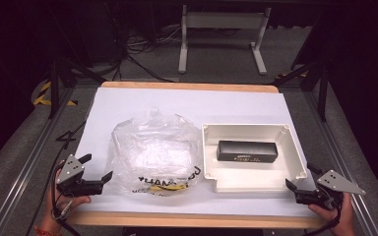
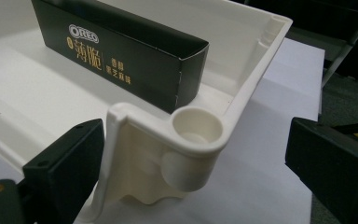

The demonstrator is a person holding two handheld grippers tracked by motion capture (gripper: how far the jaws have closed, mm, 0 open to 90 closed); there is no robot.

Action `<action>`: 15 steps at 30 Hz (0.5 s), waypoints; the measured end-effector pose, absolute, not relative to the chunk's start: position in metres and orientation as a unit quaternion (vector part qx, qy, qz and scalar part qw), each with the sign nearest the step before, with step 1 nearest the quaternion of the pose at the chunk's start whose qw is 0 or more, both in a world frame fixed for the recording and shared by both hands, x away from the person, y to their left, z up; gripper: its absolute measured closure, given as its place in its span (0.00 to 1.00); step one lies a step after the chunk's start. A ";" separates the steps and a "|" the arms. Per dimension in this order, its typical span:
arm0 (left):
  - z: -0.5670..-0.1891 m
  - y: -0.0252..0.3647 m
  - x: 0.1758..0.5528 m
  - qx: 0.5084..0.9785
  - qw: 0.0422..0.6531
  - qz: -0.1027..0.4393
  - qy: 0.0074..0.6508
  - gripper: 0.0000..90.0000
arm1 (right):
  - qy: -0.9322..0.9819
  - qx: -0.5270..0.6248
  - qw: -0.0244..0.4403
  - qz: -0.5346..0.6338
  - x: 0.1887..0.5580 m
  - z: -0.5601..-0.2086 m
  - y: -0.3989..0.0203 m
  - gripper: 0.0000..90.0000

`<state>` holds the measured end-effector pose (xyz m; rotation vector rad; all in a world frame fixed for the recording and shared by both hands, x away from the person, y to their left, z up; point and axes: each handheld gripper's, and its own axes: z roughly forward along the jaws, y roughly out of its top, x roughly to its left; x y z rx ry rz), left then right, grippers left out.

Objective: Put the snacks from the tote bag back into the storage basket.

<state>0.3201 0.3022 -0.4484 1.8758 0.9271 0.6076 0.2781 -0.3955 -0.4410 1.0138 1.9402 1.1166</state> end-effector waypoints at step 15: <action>-0.448 0.304 0.323 0.756 0.467 0.251 0.384 0.04 | 0.740 0.387 0.322 0.445 0.278 -0.443 -0.399 0.06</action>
